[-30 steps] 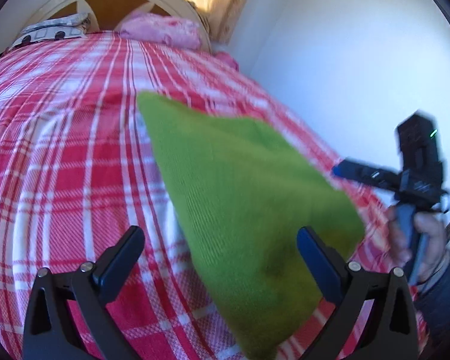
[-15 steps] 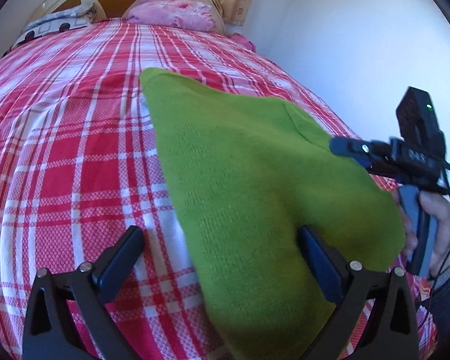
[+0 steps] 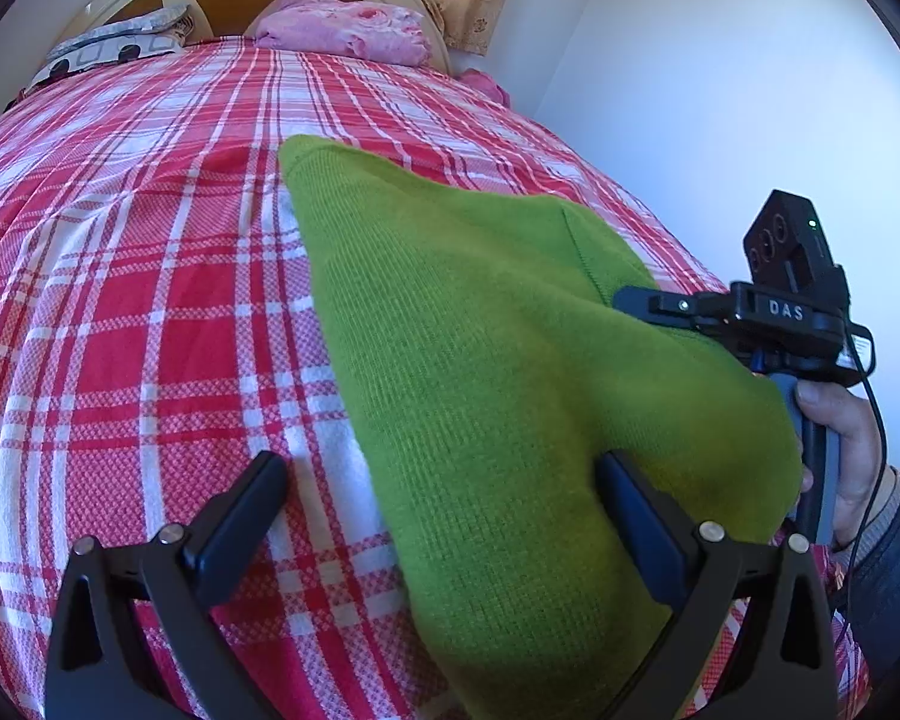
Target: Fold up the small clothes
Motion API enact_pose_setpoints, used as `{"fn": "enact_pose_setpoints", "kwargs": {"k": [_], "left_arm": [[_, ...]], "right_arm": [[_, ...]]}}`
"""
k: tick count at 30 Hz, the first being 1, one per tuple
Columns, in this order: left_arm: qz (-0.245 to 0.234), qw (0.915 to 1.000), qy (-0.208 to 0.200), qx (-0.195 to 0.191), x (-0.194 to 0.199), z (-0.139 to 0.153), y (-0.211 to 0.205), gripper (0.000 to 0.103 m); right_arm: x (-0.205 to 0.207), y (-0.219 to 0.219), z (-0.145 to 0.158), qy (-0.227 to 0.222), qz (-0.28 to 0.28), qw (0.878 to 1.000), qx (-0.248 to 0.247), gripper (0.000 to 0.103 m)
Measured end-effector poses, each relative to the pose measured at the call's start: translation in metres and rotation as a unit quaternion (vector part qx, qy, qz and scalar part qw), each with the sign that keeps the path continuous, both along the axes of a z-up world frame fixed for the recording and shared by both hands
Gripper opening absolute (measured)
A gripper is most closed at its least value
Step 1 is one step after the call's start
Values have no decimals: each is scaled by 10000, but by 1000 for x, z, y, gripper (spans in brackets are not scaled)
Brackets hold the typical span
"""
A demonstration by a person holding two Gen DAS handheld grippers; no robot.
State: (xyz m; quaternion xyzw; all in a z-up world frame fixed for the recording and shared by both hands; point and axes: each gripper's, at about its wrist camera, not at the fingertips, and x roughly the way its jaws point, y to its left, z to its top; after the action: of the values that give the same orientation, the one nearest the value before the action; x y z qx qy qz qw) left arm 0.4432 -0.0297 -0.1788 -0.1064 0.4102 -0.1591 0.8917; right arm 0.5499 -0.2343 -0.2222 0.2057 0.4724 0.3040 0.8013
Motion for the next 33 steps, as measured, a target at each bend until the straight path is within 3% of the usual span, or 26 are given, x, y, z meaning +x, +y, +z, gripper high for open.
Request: {"fn": "enact_pose_setpoints", "kwargs": {"k": [4,6,13,17,22,28,33], "left_arm": [[-90,9999,-40,-91,-1,0,0,103],[-209,9997,-78,-141,-2,1,-1,97],[-516,9983,-119,-228,-3,2,-9,81],[-560,9981,-104,-246,-2,3,-10,79],[-587,9979,-114,-250,-2,4,-11,74],[-568,9979,-308,41,-10,10,-18,58],[-462,9981,-319,261,-14,17,-22,48]], "right_arm": [[6,-4,-7,87,-91,9994,327,54],[2,-5,-8,-16,-140,9991,396,52],[-3,-5,-8,-213,-179,9991,324,47],[-11,1,-3,-470,-90,9988,105,41],[-3,-4,-10,-231,-82,9991,337,41],[-14,1,0,-659,-36,9976,215,31],[-24,2,10,-969,-34,9952,121,29]]}}
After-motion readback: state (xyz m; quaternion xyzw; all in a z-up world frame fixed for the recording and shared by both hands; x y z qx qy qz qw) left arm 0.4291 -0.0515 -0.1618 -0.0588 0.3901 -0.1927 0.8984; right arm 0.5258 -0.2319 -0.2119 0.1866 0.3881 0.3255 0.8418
